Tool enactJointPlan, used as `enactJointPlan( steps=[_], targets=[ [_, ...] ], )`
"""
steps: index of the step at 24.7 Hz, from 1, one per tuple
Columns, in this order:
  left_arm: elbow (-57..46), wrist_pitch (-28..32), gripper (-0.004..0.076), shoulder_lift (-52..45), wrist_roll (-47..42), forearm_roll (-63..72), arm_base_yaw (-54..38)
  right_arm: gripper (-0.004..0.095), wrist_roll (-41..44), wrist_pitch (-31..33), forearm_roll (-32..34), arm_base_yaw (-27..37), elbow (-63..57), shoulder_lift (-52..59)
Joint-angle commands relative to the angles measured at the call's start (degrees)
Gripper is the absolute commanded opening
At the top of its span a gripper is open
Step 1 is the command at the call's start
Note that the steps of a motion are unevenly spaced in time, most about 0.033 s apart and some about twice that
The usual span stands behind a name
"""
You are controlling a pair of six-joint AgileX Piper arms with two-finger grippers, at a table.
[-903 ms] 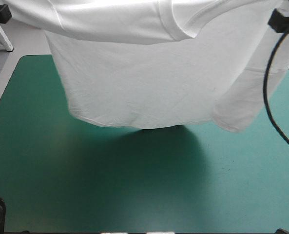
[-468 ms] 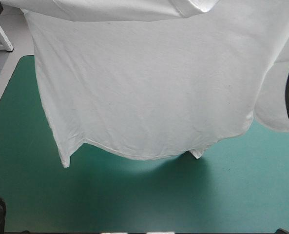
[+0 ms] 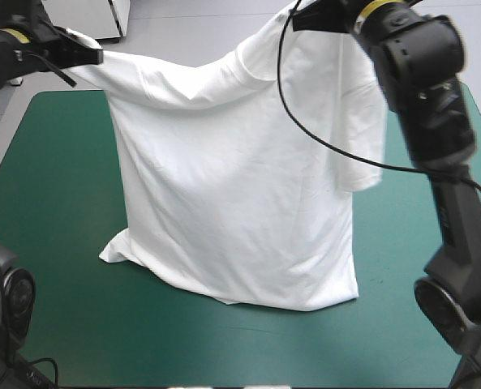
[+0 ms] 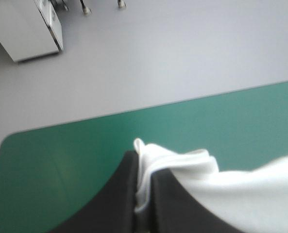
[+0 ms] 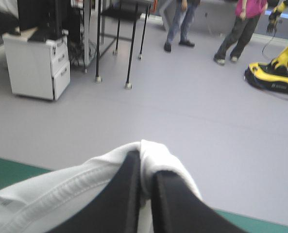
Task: Fold the cloth
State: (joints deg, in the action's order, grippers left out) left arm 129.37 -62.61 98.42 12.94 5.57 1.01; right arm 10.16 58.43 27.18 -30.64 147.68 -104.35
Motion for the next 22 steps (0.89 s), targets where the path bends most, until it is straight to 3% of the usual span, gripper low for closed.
enactJointPlan(
  steps=[1, 8, 16, 18, 19, 20, 21, 22],
  targets=[
    [-1.2, 7.1, -0.0009, 0.8, -0.3, 1.2, 0.1, -0.0015, 1.5, -4.7, -0.7, 3.3, 1.1, -4.3],
    [-2.0, 20.6, -0.0009, 10.9, -0.2, 3.8, 0.1, -0.0015, 3.1, -14.6, -9.6, 10.6, 1.1, -16.5],
    [-2.0, 30.6, 0.0003, 26.5, -0.2, 11.1, 0.1, -0.0006, 4.4, -19.7, -11.0, 13.7, 1.1, -27.7],
    [-2.0, 30.1, 0.0136, 29.6, -0.2, 12.6, 0.1, 0.0167, 2.9, -18.1, -17.1, 14.5, 1.1, -28.1],
    [-2.0, 29.8, 0.0324, 30.5, -0.2, 13.8, 0.2, 0.0397, 0.0, -17.6, -23.3, 15.6, 1.1, -28.1],
    [-1.8, 29.0, 0.043, 30.6, -0.2, 13.7, 0.2, 0.0544, -0.8, -17.3, -25.4, 16.1, 1.1, -28.1],
    [-1.5, 26.9, 0.0575, 30.4, 0.3, 12.5, 0.2, 0.0792, -1.2, -15.4, -27.2, 17.0, 1.5, -27.7],
    [-0.2, 23.0, 0.0631, 29.9, 1.4, 10.7, 0.2, 0.0896, -1.1, -12.6, -27.8, 17.5, 2.1, -26.8]
  ],
)
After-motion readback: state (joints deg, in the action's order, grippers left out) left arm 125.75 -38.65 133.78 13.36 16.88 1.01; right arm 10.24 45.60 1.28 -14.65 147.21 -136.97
